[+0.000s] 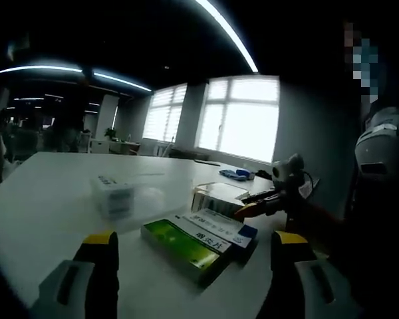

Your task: Arrange the small medicine boxes into an aligned row inside the storage area until every box is upright, visible, and separated from the surrounding clutter.

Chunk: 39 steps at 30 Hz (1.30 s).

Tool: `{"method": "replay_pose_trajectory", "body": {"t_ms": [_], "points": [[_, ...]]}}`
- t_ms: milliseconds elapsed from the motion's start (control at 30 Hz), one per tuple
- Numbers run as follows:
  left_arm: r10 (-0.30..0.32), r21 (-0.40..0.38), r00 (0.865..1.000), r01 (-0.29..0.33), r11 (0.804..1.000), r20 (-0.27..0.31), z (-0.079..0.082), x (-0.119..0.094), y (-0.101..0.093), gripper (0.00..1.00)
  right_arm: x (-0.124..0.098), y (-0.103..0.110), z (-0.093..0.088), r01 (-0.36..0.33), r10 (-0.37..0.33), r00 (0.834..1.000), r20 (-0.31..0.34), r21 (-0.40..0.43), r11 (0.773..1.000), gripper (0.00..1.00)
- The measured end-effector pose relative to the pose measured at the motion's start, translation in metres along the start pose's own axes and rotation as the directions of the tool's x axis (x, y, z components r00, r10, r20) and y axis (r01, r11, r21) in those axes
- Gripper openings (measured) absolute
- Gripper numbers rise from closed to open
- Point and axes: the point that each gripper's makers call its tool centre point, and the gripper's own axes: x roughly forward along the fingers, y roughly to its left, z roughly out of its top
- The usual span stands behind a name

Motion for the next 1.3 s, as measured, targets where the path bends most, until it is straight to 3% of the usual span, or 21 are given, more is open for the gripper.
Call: {"method": "replay_pose_trajectory", "body": {"t_ms": [100, 200, 367, 467, 567, 600, 633, 667, 800, 833, 867, 900, 933, 967, 1033, 1067, 1100, 1233, 1300], "points": [[-0.002, -0.007, 1.000, 0.002, 1.000, 0.004, 0.001, -0.001, 0.000, 0.95, -0.004, -0.005, 0.005, -0.055, 0.051, 0.998, 0.038, 0.116, 0.992, 0.34], [-0.007, -0.018, 1.000, 0.007, 1.000, 0.006, 0.002, -0.001, 0.000, 0.95, -0.009, -0.012, 0.010, -0.107, 0.092, 0.993, 0.079, 0.221, 0.969, 0.33], [-0.012, -0.023, 1.000, 0.012, 1.000, 0.011, 0.006, 0.004, -0.001, 0.95, -0.017, -0.018, 0.014, -0.148, 0.114, 0.986, 0.124, 0.306, 0.941, 0.33], [-0.021, -0.031, 1.000, 0.021, 0.999, 0.015, 0.008, 0.007, -0.003, 0.94, -0.018, -0.018, 0.015, -0.196, 0.146, 0.977, 0.156, 0.384, 0.902, 0.33], [-0.030, -0.042, 0.999, 0.031, 0.999, 0.018, 0.011, 0.013, -0.006, 0.94, -0.022, -0.016, 0.019, -0.286, 0.205, 0.955, 0.212, 0.492, 0.822, 0.32], [-0.031, -0.045, 0.999, 0.032, 0.999, 0.018, 0.011, 0.014, -0.006, 0.94, -0.022, -0.016, 0.020, -0.298, 0.212, 0.952, 0.222, 0.500, 0.814, 0.32], [-0.033, -0.048, 0.999, 0.033, 0.998, 0.018, 0.012, 0.016, -0.007, 0.94, -0.025, -0.013, 0.025, -0.352, 0.243, 0.934, 0.263, 0.543, 0.763, 0.32], [-0.035, -0.048, 0.999, 0.036, 0.998, 0.018, 0.013, 0.017, -0.008, 0.94, -0.026, -0.013, 0.026, -0.362, 0.248, 0.930, 0.272, 0.548, 0.754, 0.32], [-0.051, -0.078, 0.998, 0.053, 0.995, 0.032, 0.021, 0.027, -0.011, 0.92, -0.038, 0.001, 0.049, -0.504, 0.330, 0.862, 0.385, 0.579, 0.640, 0.32], [-0.050, -0.098, 0.998, 0.054, 0.994, 0.044, 0.024, 0.030, -0.011, 0.91, -0.041, 0.006, 0.055, -0.540, 0.352, 0.839, 0.414, 0.565, 0.624, 0.33], [-0.054, -0.118, 0.997, 0.061, 0.991, 0.058, 0.027, 0.033, -0.010, 0.91, -0.044, 0.011, 0.060, -0.566, 0.369, 0.823, 0.431, 0.578, 0.588, 0.33], [-0.060, -0.145, 0.996, 0.070, 0.987, 0.069, 0.030, 0.036, -0.010, 0.91, -0.045, 0.014, 0.063, -0.585, 0.382, 0.811, 0.444, 0.573, 0.574, 0.33], [-0.065, -0.187, 0.994, 0.080, 0.979, 0.086, 0.034, 0.039, -0.009, 0.91, -0.048, 0.019, 0.070, -0.615, 0.397, 0.787, 0.471, 0.554, 0.561, 0.33], [-0.072, -0.229, 0.991, 0.097, 0.969, 0.115, 0.040, 0.043, -0.008, 0.91, -0.049, 0.024, 0.074, -0.634, 0.410, 0.773, 0.484, 0.566, 0.528, 0.33], [-0.093, -0.318, 0.982, 0.141, 0.938, 0.161, 0.051, 0.052, -0.009, 0.91, -0.051, 0.033, 0.083, -0.673, 0.425, 0.739, 0.522, 0.553, 0.491, 0.33], [-0.097, -0.330, 0.981, 0.149, 0.932, 0.169, 0.053, 0.053, -0.010, 0.91, -0.051, 0.035, 0.084, -0.677, 0.429, 0.735, 0.525, 0.553, 0.485, 0.33], [-0.124, -0.364, 0.970, 0.196, 0.910, 0.211, 0.063, 0.061, -0.015, 0.91, -0.050, 0.042, 0.088, -0.693, 0.443, 0.721, 0.533, 0.547, 0.470, 0.33], [-0.190, -0.457, 0.945, 0.297, 0.839, 0.265, 0.078, 0.080, -0.031, 0.85, -0.046, 0.065, 0.095, -0.731, 0.484, 0.682, 0.548, 0.532, 0.428, 0.33], [-0.214, -0.491, 0.922, 0.356, 0.795, 0.322, 0.085, 0.085, -0.036, 0.78, -0.046, 0.076, 0.097, -0.753, 0.507, 0.656, 0.558, 0.524, 0.397, 0.33]]}}
